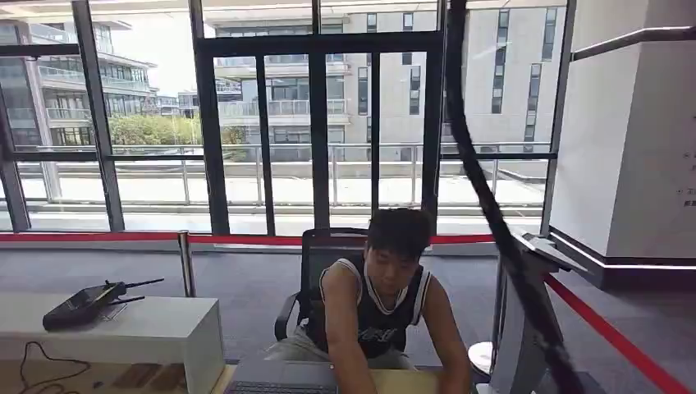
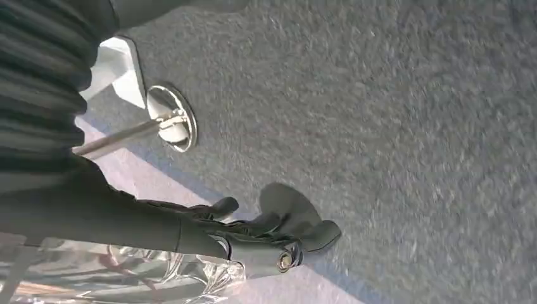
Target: Pass the card to the sensor for recognition and then transmit it.
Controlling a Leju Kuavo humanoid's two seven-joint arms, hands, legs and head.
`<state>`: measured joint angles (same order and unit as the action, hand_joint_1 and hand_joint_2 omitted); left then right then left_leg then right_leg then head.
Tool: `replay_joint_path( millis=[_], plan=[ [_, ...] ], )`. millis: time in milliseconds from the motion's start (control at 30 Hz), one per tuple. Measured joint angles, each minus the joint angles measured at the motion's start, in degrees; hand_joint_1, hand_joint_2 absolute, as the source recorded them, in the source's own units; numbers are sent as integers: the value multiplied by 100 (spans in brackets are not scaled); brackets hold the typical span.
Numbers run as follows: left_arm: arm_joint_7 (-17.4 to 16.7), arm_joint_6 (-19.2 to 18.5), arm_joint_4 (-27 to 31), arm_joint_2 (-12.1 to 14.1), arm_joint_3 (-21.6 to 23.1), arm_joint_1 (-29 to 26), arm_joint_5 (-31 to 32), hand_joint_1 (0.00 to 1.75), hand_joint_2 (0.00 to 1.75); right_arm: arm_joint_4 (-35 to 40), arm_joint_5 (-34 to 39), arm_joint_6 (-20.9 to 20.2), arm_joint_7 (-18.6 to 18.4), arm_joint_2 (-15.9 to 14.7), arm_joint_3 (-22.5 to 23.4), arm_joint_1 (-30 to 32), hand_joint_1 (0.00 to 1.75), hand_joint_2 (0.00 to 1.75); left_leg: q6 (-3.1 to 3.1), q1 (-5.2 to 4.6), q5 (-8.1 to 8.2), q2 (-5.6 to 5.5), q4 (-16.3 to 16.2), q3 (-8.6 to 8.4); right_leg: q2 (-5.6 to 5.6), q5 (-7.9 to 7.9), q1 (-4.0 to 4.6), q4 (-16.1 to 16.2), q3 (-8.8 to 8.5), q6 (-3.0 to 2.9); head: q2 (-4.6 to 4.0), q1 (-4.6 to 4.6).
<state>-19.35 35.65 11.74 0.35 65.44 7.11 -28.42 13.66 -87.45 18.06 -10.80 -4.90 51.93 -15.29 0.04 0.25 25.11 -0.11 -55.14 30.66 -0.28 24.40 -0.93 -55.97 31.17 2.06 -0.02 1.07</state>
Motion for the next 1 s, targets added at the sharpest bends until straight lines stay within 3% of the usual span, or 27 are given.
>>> replay_joint_path(
  millis=[333,867,900,1000],
  plan=[
    [348,-256,-2,127,2,0,94,0,0,-249,55,-951,-345,107,4,120,0,175,-1,2,-1,0,0,-4,0,0,2,-2,-1,-1,0,2],
    [446,-190,-2,223,24,4,254,0,0,-402,433,-940,-275,304,59,324,0,175,-1,1,-1,0,0,-5,0,0,1,-1,-1,-2,0,0],
    [439,-175,-4,225,24,4,247,0,0,-405,426,-931,-273,310,61,353,0,0,-1,1,-1,0,1,-4,0,0,1,-1,-1,-2,0,0],
    [433,-122,-2,225,24,4,241,0,0,-424,437,-885,-271,328,72,418,0,0,-1,1,0,1,1,-4,1,1,1,-1,0,-2,0,0]
  ],
)
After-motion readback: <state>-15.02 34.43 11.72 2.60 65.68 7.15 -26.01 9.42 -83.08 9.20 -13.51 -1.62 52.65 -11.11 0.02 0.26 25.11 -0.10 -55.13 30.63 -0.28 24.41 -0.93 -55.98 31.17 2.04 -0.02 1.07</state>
